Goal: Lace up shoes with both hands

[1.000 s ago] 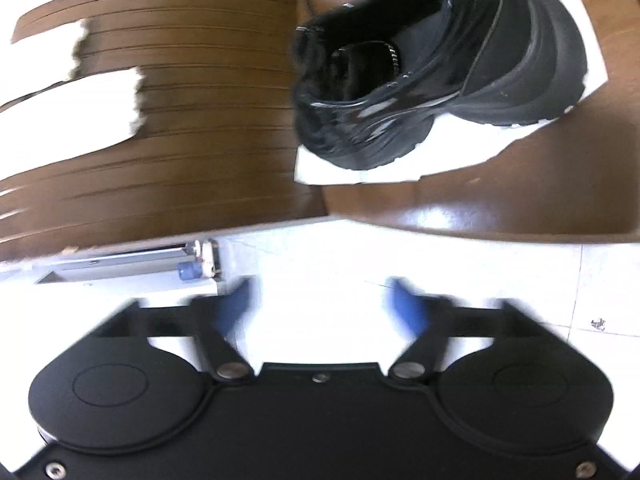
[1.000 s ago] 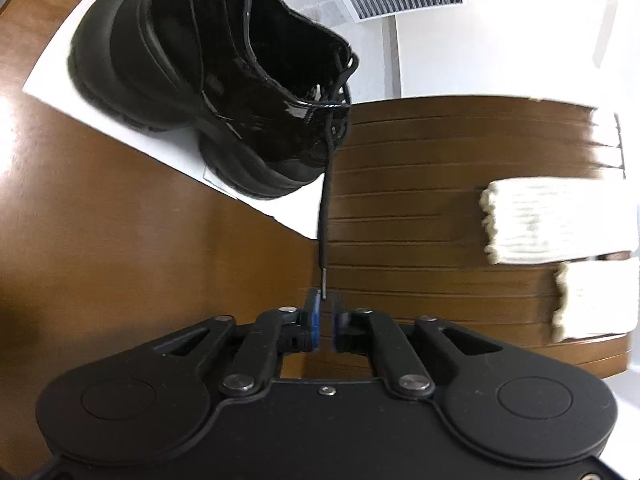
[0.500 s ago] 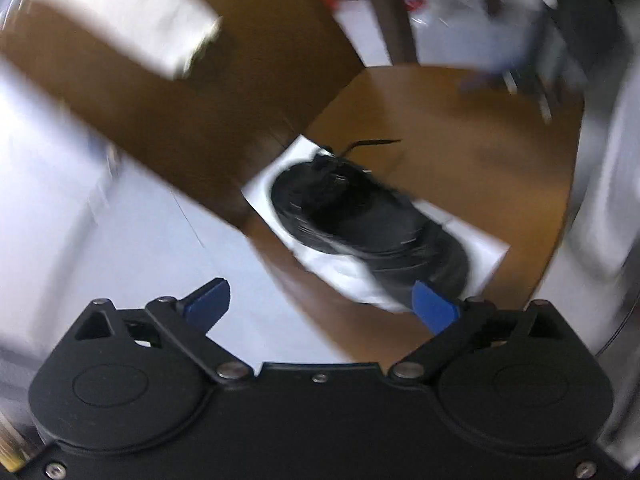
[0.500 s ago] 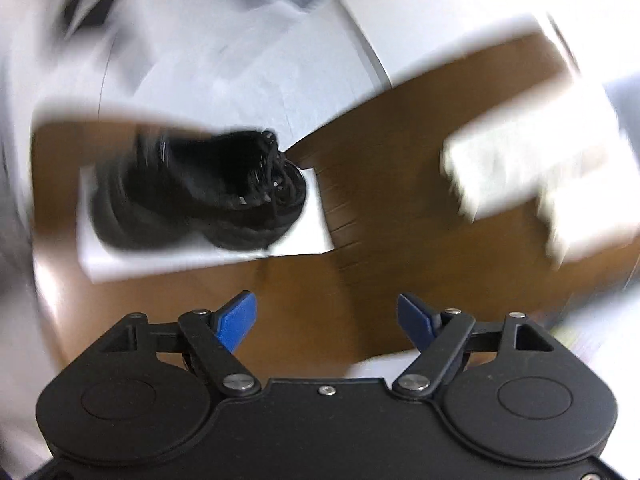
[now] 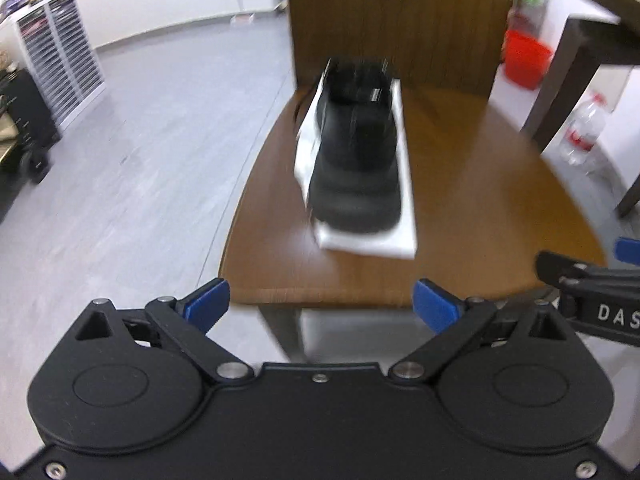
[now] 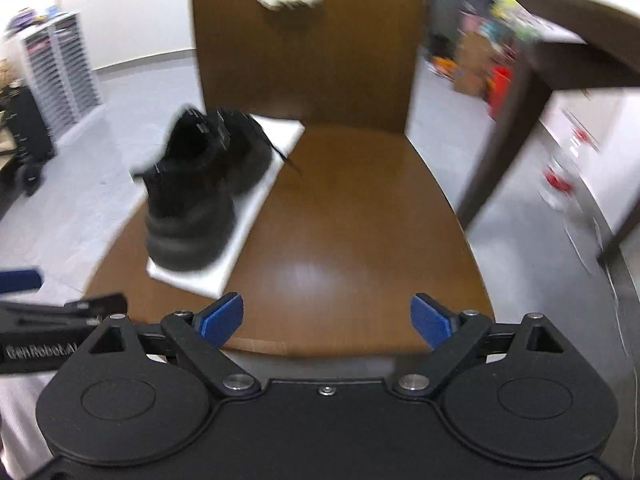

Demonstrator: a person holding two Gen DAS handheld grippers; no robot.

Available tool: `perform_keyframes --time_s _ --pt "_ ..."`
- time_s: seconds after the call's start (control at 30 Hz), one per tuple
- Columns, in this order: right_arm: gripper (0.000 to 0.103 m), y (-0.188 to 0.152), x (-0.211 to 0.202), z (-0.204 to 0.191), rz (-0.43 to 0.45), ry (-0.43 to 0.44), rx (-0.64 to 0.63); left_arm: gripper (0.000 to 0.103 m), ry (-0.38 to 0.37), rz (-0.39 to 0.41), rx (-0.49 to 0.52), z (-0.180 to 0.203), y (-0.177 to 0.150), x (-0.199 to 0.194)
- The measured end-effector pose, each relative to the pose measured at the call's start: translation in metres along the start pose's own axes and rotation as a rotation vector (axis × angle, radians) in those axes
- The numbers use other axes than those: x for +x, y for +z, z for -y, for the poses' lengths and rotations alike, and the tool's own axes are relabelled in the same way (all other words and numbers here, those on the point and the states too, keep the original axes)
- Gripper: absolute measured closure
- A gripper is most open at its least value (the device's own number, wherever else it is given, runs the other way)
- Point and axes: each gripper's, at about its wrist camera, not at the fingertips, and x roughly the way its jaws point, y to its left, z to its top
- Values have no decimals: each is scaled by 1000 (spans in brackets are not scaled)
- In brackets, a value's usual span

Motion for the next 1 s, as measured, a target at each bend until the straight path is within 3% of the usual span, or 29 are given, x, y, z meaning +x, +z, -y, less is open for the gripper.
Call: perform_keyframes --time_s 0.1,0.3,0.4,1.0 --pt "11 -30 4 2 -15 -41 55 2 -9 70 11 -1 -25 0" --pt "3 -29 1 -7 -7 -64 4 2 -60 141 5 0 -27 -16" --pt "3 -27 2 -5 -10 -41 15 2 -90 132 -13 1 -30 -13" --pt "3 -25 7 -11 24 -71 -23 2 -94 164 -23 4 -24 -3"
